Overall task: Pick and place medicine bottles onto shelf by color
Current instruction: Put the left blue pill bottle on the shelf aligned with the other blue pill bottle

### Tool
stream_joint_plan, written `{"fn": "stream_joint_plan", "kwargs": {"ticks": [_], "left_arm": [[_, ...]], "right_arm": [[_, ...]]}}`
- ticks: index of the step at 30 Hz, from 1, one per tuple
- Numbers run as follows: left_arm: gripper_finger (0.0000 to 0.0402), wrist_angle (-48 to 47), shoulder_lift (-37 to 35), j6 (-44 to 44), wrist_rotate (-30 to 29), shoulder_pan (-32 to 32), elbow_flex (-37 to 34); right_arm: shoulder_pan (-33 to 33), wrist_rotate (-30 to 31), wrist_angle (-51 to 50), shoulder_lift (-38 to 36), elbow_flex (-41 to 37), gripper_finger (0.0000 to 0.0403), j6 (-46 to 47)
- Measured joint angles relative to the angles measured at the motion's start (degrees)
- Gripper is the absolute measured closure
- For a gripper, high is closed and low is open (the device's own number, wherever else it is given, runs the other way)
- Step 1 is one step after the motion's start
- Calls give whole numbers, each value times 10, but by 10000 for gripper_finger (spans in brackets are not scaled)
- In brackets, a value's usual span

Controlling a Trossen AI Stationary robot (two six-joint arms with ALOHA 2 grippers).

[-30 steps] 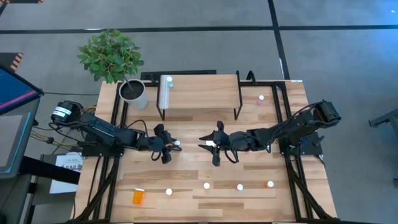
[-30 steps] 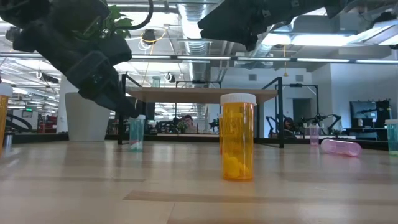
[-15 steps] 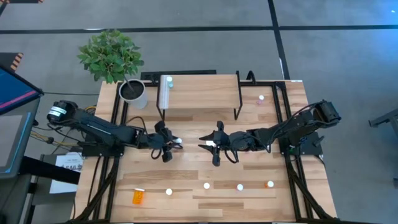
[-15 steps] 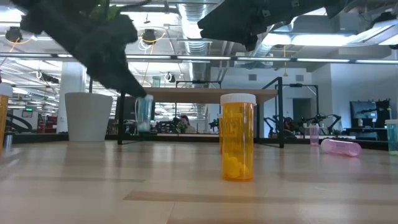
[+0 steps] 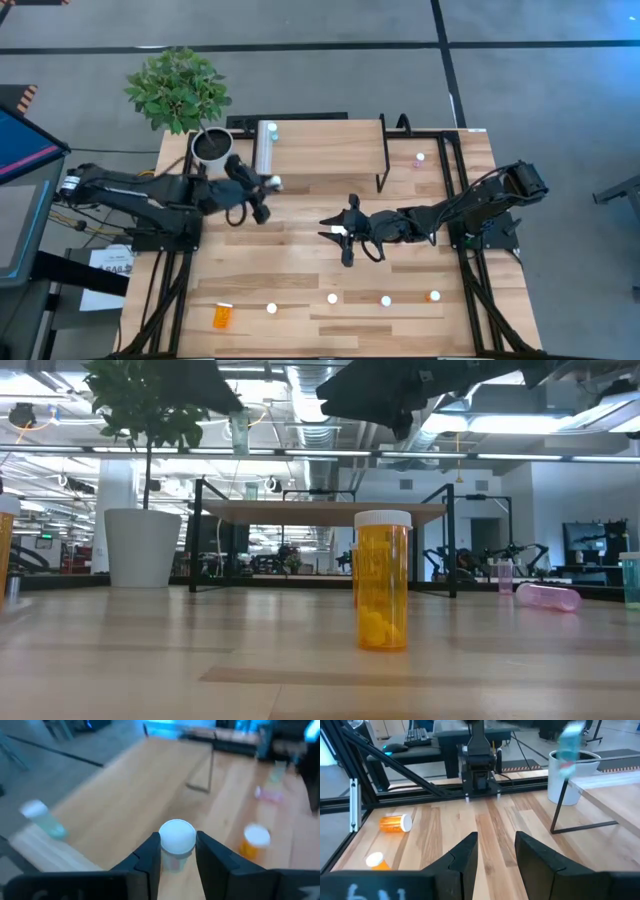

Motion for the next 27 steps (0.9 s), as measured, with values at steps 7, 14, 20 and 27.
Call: {"fn": "stream_joint_plan", "kwargs": {"ticks": [7,14,20,27], "left_arm": [[306,-12,1,31,54,109,27],[305,-10,11,31,113,214,27],[305,-10,50,41,130,269,27],[305,14,91,44,130,299,27]], "right_arm": [[0,0,8,0,0,248,0],[-2,0,8,0,0,248,-4],[-4,0,7,0,0,248,-4],[-4,0,6,0,0,248,-4]]}}
